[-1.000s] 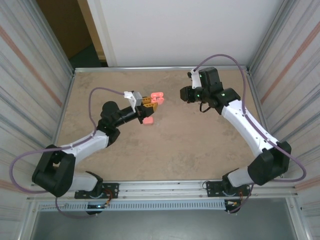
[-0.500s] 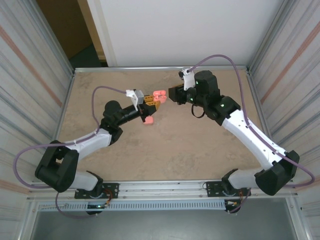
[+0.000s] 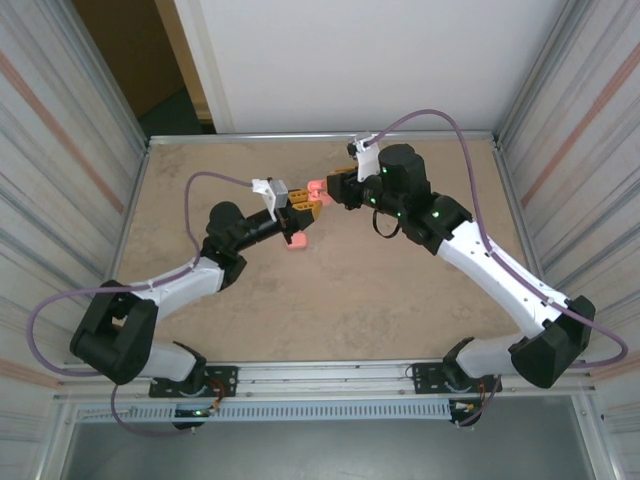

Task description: Insert the wireless bluetooth earbuds into the charging case

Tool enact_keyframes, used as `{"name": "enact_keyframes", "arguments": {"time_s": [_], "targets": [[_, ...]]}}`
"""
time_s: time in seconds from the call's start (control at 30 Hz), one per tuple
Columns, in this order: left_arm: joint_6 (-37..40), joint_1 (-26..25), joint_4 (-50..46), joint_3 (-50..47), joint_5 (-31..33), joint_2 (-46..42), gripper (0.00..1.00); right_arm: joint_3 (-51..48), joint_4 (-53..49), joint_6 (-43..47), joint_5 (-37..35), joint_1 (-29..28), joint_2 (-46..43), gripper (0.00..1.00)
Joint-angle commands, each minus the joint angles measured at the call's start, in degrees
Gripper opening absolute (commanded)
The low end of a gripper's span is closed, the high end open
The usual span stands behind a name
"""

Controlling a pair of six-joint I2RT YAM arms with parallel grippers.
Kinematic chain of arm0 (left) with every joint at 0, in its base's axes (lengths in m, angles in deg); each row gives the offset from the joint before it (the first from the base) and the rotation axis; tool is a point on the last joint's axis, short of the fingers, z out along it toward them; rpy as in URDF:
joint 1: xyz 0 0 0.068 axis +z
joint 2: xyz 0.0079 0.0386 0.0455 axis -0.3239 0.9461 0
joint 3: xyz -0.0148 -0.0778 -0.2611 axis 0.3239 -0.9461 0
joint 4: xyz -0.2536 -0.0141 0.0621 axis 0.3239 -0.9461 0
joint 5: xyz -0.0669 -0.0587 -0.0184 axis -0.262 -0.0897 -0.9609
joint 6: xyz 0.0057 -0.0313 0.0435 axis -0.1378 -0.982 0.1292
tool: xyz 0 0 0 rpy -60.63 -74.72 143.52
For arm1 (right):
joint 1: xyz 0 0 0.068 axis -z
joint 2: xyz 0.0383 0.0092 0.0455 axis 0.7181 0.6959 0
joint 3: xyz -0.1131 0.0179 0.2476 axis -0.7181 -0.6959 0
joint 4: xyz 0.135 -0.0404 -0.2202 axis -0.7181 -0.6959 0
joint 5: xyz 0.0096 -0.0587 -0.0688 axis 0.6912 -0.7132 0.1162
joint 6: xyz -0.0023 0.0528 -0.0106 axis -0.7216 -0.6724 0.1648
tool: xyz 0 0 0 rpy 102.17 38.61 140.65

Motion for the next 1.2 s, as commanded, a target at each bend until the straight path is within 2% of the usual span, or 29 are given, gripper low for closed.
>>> {"name": "enact_keyframes", "arguments": {"time_s": [0.0,1.17], "targets": [[-1.0,-0.3,2.9,1.9,1.2,0.0,0.0,-1.0,1.7,0.3,-1.7,-0.7,0.4,0.27],[-2.1,-0.5,4.0,2.4,2.4,0.4,0.0,-3.2,0.8,-1.6,0.5,-1.0,1.5,0.29]]}}
